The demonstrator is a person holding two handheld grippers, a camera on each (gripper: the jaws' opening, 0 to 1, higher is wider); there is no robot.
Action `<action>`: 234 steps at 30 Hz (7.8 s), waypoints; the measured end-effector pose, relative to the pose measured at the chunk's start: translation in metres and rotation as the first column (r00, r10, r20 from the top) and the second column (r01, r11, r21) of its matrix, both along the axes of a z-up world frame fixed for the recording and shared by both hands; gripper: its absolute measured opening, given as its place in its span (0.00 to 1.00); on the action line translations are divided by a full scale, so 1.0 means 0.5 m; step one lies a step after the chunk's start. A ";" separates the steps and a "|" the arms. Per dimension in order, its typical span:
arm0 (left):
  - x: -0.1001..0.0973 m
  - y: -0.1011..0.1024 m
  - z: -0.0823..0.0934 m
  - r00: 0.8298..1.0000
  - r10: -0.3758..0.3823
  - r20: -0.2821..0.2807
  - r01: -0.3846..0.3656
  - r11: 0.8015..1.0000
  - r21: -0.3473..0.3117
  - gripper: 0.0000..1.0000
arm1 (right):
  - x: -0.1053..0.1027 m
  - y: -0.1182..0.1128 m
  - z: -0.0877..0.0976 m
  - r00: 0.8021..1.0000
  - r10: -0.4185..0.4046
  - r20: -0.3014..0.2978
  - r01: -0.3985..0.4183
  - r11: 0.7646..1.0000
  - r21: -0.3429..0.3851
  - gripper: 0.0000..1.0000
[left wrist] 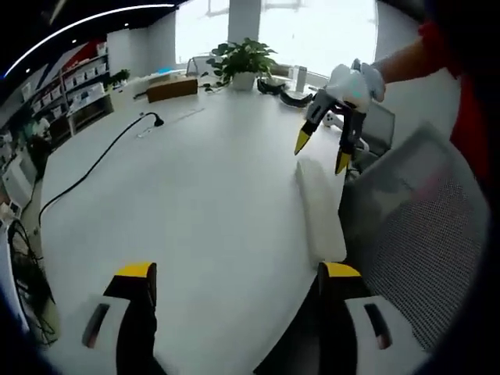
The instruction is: Arrange the utensils inside the cutlery case until each visible utensil rests in its matching compartment.
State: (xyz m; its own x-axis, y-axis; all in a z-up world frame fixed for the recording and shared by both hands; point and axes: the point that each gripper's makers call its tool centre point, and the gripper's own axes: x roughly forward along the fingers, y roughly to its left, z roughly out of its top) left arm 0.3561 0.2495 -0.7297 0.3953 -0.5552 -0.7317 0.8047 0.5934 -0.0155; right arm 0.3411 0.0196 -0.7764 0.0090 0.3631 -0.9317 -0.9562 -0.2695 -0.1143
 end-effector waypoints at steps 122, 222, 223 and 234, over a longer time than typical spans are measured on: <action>0.120 -0.222 -0.138 0.645 0.235 -0.727 -0.592 0.755 -0.282 0.10 | 0.160 -0.098 -0.086 0.991 -0.122 0.049 0.127 0.985 -0.120 0.34; -0.152 0.033 0.316 0.812 0.577 0.088 -0.499 0.764 -0.408 0.91 | -0.047 -0.190 0.422 0.431 -0.886 -0.171 0.680 0.195 0.707 0.58; -0.147 0.034 0.314 0.810 0.580 0.085 -0.503 0.762 -0.407 0.91 | -0.046 -0.194 0.420 0.416 -0.891 -0.181 0.690 0.180 0.701 0.57; -0.150 0.021 0.307 0.827 0.555 0.093 -0.480 0.782 -0.398 0.99 | -0.065 -0.197 0.421 0.413 -0.897 -0.157 0.677 0.187 0.712 0.55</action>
